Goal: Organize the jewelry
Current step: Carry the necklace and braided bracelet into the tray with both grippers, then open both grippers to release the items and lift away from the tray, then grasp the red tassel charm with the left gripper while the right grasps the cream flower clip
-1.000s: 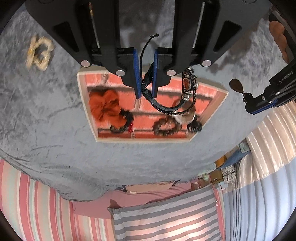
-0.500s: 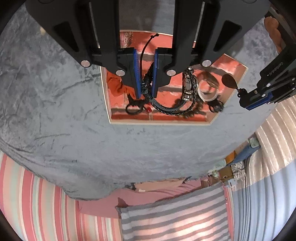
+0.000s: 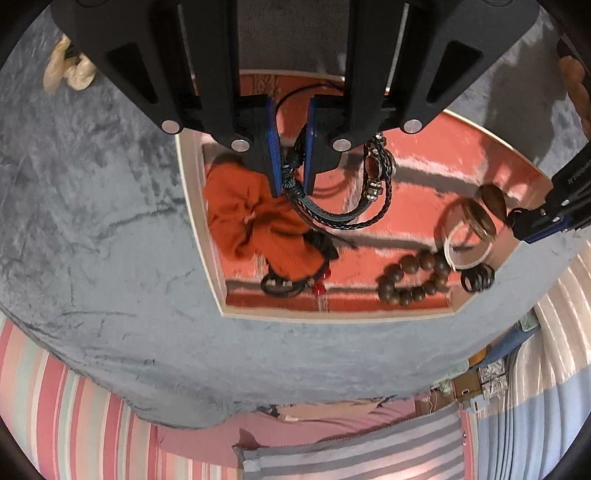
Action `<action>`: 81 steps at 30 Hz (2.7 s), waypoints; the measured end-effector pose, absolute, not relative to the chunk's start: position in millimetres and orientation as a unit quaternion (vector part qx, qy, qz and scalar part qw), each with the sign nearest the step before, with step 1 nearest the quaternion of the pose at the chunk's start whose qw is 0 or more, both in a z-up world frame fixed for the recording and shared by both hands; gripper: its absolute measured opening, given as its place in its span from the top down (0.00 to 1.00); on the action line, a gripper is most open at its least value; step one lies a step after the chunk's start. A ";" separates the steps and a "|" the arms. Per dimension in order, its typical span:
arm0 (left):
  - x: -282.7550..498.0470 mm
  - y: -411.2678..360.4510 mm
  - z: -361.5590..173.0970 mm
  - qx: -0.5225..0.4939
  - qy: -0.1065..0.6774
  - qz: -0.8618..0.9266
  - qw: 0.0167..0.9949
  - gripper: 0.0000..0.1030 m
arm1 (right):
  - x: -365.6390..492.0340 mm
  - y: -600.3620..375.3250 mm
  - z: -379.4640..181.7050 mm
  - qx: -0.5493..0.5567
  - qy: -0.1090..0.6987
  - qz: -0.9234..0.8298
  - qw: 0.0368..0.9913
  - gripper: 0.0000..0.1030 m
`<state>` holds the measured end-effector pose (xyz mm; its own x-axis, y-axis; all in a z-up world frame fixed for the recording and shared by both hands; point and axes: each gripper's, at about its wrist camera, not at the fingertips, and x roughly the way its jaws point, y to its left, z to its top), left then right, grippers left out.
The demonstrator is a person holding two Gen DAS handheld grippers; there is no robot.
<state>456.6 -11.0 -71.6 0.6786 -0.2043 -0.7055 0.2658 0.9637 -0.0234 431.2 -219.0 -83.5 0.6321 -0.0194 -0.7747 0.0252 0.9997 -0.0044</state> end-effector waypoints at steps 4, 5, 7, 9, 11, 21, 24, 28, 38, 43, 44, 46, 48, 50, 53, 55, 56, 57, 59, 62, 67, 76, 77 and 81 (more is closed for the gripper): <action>453.2 -7.4 -81.6 0.046 0.388 -0.123 0.912 0.80 | 430.1 -219.0 -93.2 0.002 0.439 -0.014 0.898 0.88; 453.6 -7.1 -83.2 0.047 0.391 -0.122 0.911 0.80 | 430.3 -219.0 -94.6 0.001 0.441 -0.016 0.898 0.87; 456.1 -4.9 -86.0 0.047 0.396 -0.119 0.909 0.80 | 431.7 -219.4 -97.3 0.000 0.446 -0.016 0.895 0.87; 459.4 -2.6 -89.3 0.044 0.406 -0.117 0.905 0.80 | 433.0 -220.5 -100.3 0.002 0.453 -0.015 0.892 0.87; 460.3 -1.2 -91.5 0.043 0.410 -0.114 0.904 0.80 | 433.0 -221.8 -102.1 0.004 0.455 -0.016 0.890 0.87; 450.4 -3.6 -78.4 0.051 0.398 -0.103 0.910 0.49 | 430.7 -230.8 -89.0 0.035 0.447 -0.010 0.894 0.70; 446.4 -5.1 -70.2 0.046 0.395 -0.107 0.911 0.46 | 428.2 -233.3 -78.5 0.041 0.436 -0.009 0.899 0.62; 436.8 -6.2 -52.9 0.039 0.380 -0.109 0.918 0.36 | 422.2 -235.6 -64.5 0.040 0.419 -0.015 0.907 0.45; 390.6 -16.4 2.9 0.030 0.330 -0.096 0.939 0.13 | 388.7 -244.1 -18.2 0.014 0.363 -0.033 0.931 0.04; 360.1 -32.4 23.3 0.034 0.306 -0.093 0.947 0.07 | 367.1 -256.2 3.9 -0.004 0.343 -0.040 0.939 0.04; 354.3 -36.7 25.7 0.035 0.304 -0.095 0.947 0.07 | 362.7 -259.5 7.2 -0.008 0.340 -0.042 0.939 0.04; 343.6 -45.1 29.1 0.034 0.301 -0.100 0.948 0.07 | 354.1 -266.3 11.6 -0.015 0.337 -0.046 0.940 0.04; 334.1 -54.2 30.1 0.035 0.302 -0.103 0.947 0.07 | 344.1 -276.0 14.9 -0.023 0.334 -0.052 0.941 0.04; 326.2 -62.1 28.4 0.034 0.303 -0.108 0.946 0.07 | 336.3 -285.1 15.1 -0.027 0.331 -0.058 0.941 0.04; 313.3 -78.7 20.0 0.029 0.311 -0.117 0.943 0.07 | 326.6 -305.7 10.9 -0.024 0.335 -0.065 0.939 0.04; 307.1 -88.7 12.3 0.031 0.316 -0.123 0.940 0.07 | 321.2 -320.5 5.6 -0.019 0.340 -0.070 0.938 0.04; 302.6 -95.6 6.7 0.033 0.318 -0.126 0.939 0.07 | 319.5 -326.9 2.8 -0.017 0.343 -0.073 0.936 0.04; 300.9 -99.2 3.5 0.033 0.321 -0.127 0.938 0.07 | 317.2 -333.7 -0.2 -0.015 0.345 -0.076 0.935 0.04; 294.9 -112.3 -8.3 0.031 0.334 -0.136 0.932 0.07 | 312.1 -348.5 -7.7 -0.011 0.351 -0.084 0.932 0.04; 291.2 -123.3 -21.3 0.023 0.349 -0.146 0.925 0.07 | 305.5 -366.9 -19.1 -0.005 0.362 -0.092 0.928 0.04; 281.5 -145.1 -44.3 0.034 0.369 -0.152 0.916 0.07 | 299.3 -383.6 -40.0 -0.012 0.381 -0.101 0.919 0.05; 273.9 -168.2 -66.2 0.033 0.391 -0.170 0.904 0.07 | 296.1 -398.3 -71.3 -0.007 0.414 -0.093 0.906 0.17; 272.6 -171.6 -68.2 0.037 0.392 -0.171 0.903 0.07 | 295.6 -398.5 -73.4 -0.007 0.416 -0.092 0.905 0.19; 270.3 -188.6 -77.1 0.057 0.397 -0.171 0.900 0.08 | 296.4 -399.8 -81.4 -0.001 0.428 -0.084 0.900 0.26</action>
<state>270.3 -188.6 -77.1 0.6268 -0.2629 -0.7335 0.3530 0.9350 -0.0335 296.4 -399.8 -81.4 0.6188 -0.1516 -0.7707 0.1500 0.9859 -0.0735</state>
